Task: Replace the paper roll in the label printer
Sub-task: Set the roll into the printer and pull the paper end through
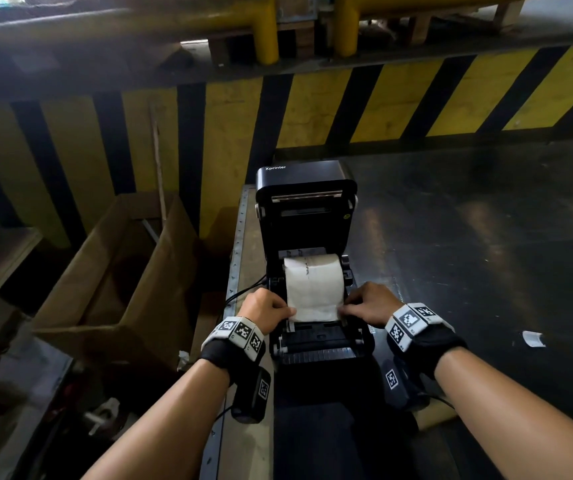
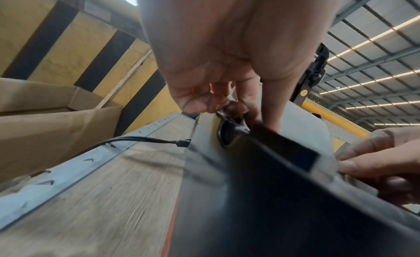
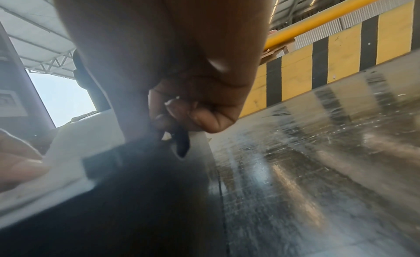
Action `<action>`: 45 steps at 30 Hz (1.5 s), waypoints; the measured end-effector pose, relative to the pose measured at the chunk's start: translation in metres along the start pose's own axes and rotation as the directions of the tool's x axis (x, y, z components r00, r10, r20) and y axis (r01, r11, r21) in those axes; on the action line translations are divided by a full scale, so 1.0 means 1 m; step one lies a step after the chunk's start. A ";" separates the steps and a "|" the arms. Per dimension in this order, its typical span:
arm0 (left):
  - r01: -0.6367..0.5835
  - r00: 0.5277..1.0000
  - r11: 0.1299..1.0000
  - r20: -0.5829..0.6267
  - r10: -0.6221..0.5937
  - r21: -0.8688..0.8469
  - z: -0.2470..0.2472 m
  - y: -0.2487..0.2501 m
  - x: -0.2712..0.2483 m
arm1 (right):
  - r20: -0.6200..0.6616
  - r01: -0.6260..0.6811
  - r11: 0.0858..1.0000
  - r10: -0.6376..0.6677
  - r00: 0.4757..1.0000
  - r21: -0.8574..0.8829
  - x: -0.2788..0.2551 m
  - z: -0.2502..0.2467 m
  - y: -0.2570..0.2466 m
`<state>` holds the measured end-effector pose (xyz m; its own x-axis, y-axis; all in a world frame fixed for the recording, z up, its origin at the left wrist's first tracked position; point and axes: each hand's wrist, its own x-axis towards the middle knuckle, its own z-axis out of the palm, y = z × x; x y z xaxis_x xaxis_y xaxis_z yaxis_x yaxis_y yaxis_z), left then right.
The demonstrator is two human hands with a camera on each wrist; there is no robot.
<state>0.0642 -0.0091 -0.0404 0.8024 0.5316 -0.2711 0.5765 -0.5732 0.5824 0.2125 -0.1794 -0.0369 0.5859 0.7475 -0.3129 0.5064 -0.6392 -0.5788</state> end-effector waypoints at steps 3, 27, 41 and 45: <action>0.016 1.000 0.999 0.020 -0.017 0.029 -0.001 0.003 0.001 | 0.006 -0.024 1.000 0.024 1.000 -0.004 0.003 0.000 -0.001; 0.075 0.973 0.990 0.207 -0.099 0.120 -0.018 0.015 0.017 | -0.022 -0.095 0.994 0.097 0.995 0.056 0.008 0.002 -0.004; 0.070 0.980 0.995 -0.192 -0.056 0.067 -0.006 0.015 -0.014 | 0.105 -0.155 0.988 0.154 0.983 0.002 0.010 -0.009 -0.012; -0.207 0.971 0.946 -0.062 0.229 0.249 0.009 0.015 -0.025 | 0.103 -0.170 0.985 0.170 0.980 -0.010 0.014 -0.007 -0.011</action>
<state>0.0537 -0.0370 -0.0322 0.9020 0.4238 -0.0822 0.4173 -0.8076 0.4168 0.2197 -0.1637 -0.0294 0.5950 0.6426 -0.4827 0.4060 -0.7587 -0.5095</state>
